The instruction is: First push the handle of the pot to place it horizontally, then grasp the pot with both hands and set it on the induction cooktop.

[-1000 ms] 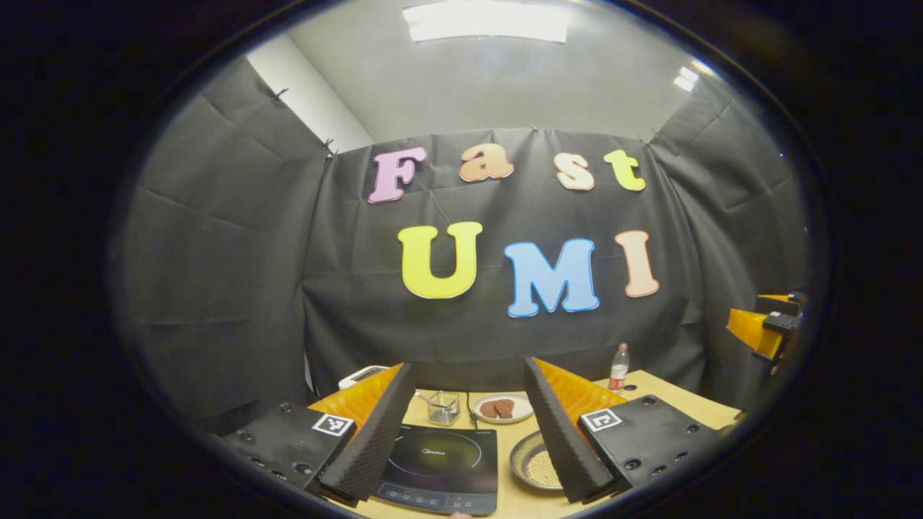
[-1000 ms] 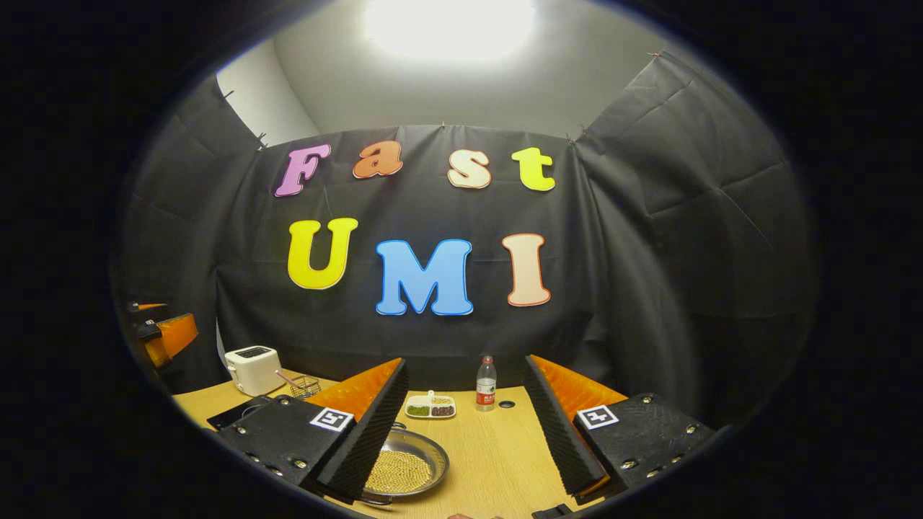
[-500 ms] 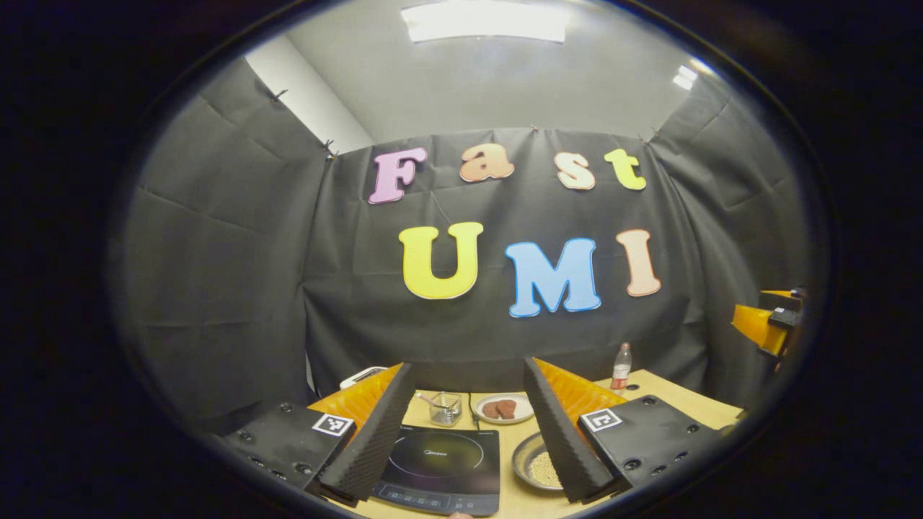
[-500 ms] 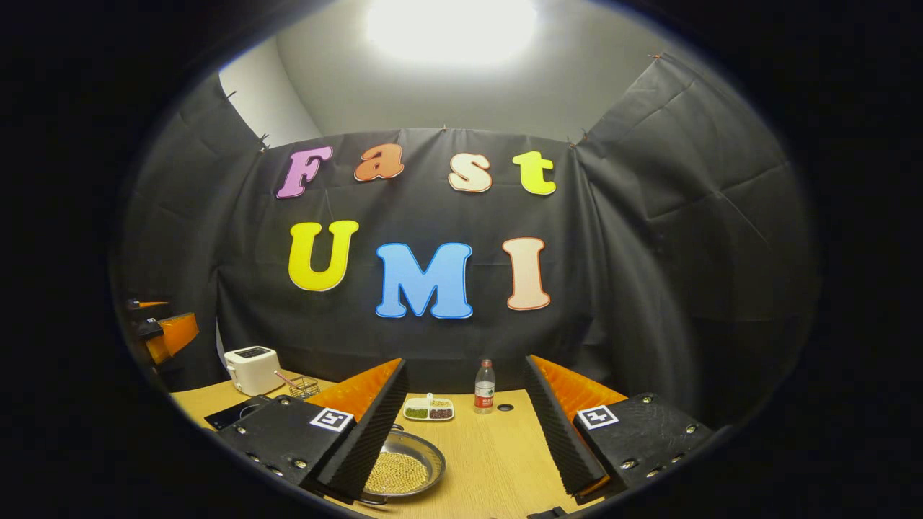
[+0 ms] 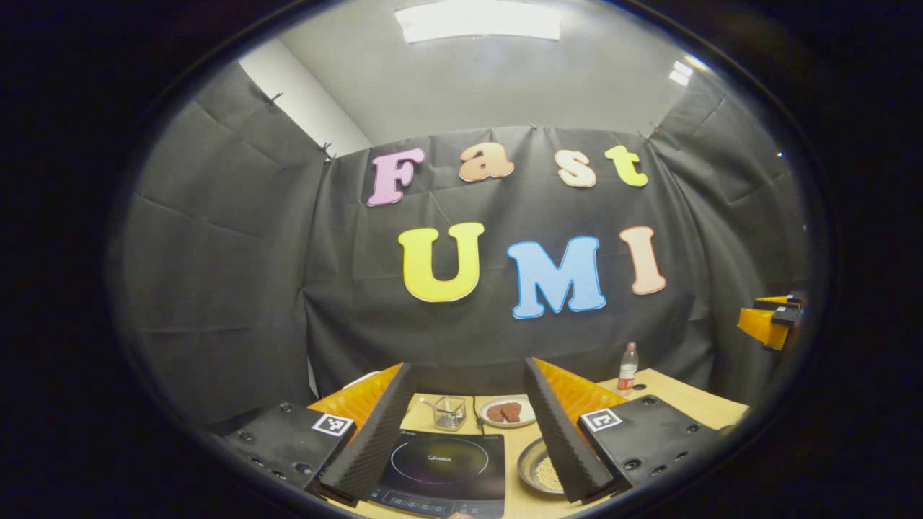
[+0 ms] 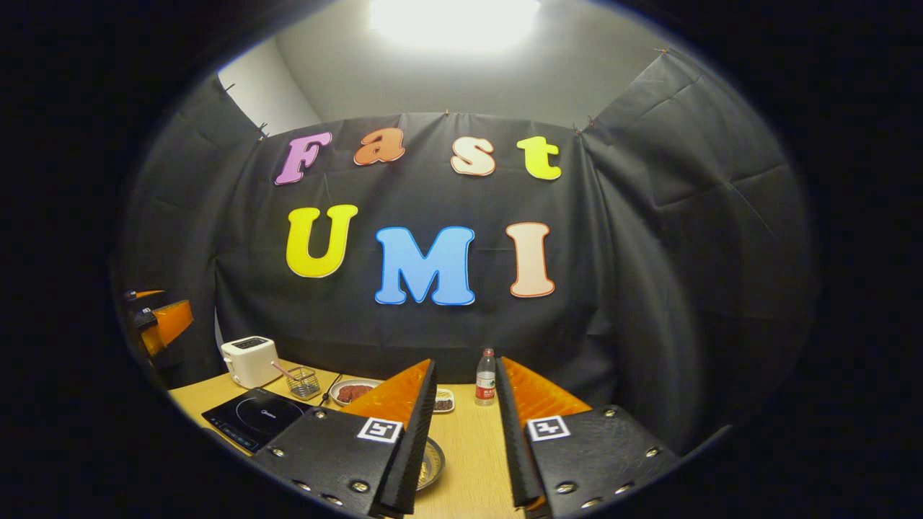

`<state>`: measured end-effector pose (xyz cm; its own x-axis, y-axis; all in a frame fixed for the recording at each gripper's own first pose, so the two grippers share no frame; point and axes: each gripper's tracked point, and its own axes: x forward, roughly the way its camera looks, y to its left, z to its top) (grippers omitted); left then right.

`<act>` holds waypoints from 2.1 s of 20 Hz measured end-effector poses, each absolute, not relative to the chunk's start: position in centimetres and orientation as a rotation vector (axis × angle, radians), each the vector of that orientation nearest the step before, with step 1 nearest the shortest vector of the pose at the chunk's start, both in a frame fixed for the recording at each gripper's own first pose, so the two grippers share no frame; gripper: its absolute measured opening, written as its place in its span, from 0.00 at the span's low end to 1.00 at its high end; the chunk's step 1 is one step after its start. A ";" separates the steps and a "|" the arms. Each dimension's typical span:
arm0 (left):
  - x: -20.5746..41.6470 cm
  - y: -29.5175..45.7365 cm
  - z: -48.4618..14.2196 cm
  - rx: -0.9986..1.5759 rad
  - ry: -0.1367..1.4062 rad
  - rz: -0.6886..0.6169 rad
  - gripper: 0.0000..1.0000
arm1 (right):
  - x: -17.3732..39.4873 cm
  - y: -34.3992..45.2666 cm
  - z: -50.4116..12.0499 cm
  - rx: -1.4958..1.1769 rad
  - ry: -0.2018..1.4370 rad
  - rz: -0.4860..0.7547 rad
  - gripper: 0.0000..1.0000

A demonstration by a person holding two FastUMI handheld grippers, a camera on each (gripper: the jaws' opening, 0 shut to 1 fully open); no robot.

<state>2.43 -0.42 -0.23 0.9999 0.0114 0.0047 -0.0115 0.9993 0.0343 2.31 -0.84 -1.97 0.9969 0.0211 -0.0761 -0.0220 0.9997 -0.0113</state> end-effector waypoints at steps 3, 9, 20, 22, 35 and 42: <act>2.8 -0.8 0.3 0.040 -0.013 0.018 0.94 | 3.0 -0.3 -2.7 -0.013 0.099 0.066 0.47; 2.6 -1.9 1.0 0.056 -0.026 0.034 0.99 | 4.6 -2.0 -2.5 -0.030 0.076 0.036 0.10; 0.4 -0.6 0.0 0.078 0.001 0.158 1.00 | 4.6 5.0 -7.5 0.049 0.213 0.341 0.01; 0.5 0.3 -0.2 0.080 0.007 0.176 1.00 | 4.5 6.9 -8.8 0.041 0.251 0.396 0.01; 3.7 8.3 -2.4 0.038 0.028 0.254 1.00 | 0.3 17.6 -21.0 -0.039 0.655 0.693 0.01; 4.5 12.9 -4.1 0.028 0.045 0.293 1.00 | -2.1 21.8 -26.6 -0.078 0.843 0.780 0.01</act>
